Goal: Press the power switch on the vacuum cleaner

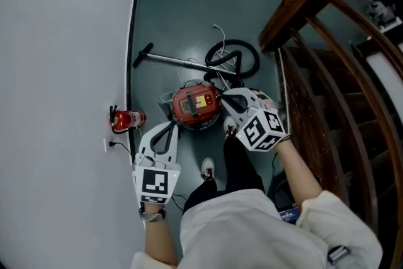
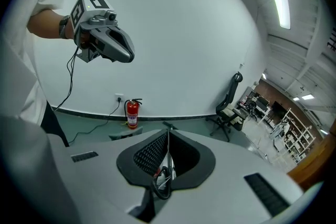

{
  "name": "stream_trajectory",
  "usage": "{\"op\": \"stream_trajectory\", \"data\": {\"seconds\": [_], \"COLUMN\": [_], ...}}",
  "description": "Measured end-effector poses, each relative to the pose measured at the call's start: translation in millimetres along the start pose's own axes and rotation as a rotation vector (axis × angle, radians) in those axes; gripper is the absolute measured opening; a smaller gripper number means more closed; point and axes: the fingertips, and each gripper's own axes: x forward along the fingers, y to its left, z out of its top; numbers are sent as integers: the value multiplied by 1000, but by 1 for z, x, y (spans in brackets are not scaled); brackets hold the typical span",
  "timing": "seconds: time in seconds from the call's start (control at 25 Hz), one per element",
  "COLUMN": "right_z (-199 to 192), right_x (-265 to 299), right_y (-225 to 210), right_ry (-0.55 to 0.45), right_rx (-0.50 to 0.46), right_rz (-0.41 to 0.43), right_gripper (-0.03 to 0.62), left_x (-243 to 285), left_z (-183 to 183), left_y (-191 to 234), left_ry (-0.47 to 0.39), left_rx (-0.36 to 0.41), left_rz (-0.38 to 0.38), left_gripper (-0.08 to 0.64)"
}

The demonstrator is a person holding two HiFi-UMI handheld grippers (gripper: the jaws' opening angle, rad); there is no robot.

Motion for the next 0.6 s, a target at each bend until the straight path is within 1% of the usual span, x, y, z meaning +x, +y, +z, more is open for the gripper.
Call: {"op": "stream_trajectory", "data": {"seconds": [0.24,0.48,0.56,0.6], "right_z": [-26,-58,-71,-79], "right_x": [38,75,88,94], "right_y": [1,7,12,15], "right_ry": [16,61,59,55], "right_rx": [44,48,78,113], "right_rz": [60,103,123,134], "right_gripper": [29,29,29,29], "left_x": [25,48,54,56], "left_z": [-11,-31,-39,-44], "left_y": [9,5,3,2], "left_ry": [16,60,76,87], "left_rx": [-13,-32,-43,-48], "left_rz": [-13,-32,-34,-35], "left_gripper": [2,2,2,2]}}
